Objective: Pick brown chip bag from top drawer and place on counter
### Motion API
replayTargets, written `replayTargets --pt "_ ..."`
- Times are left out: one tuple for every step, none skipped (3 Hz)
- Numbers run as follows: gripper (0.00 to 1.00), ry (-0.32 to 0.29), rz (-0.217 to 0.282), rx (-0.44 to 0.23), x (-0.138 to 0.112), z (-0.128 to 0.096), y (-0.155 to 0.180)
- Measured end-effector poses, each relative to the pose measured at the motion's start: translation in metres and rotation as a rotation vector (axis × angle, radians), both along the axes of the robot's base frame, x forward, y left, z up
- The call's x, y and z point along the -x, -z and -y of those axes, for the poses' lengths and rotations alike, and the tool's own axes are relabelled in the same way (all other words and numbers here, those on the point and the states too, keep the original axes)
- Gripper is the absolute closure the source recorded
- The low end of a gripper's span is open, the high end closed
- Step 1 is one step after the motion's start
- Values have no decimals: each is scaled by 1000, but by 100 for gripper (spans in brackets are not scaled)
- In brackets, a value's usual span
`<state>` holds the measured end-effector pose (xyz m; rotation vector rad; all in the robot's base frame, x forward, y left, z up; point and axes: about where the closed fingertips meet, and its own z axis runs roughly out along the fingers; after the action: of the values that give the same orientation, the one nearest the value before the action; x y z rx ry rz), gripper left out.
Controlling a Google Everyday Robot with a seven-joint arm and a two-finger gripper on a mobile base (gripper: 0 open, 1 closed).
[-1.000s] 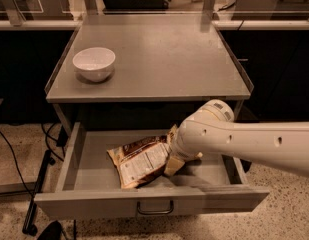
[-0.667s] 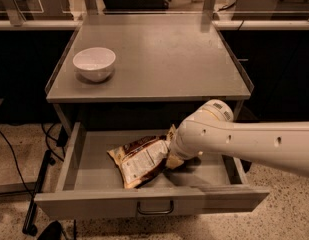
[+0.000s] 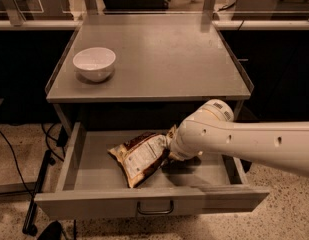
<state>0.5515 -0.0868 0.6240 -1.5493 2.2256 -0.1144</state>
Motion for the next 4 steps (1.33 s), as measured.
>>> replayTargets --pt "100 0 0 0 0 0 0" --pt "100 10 2 5 6 1 -13" --pt "100 27 7 12 14 6 -31" --pt "100 42 11 20 23 11 -50"
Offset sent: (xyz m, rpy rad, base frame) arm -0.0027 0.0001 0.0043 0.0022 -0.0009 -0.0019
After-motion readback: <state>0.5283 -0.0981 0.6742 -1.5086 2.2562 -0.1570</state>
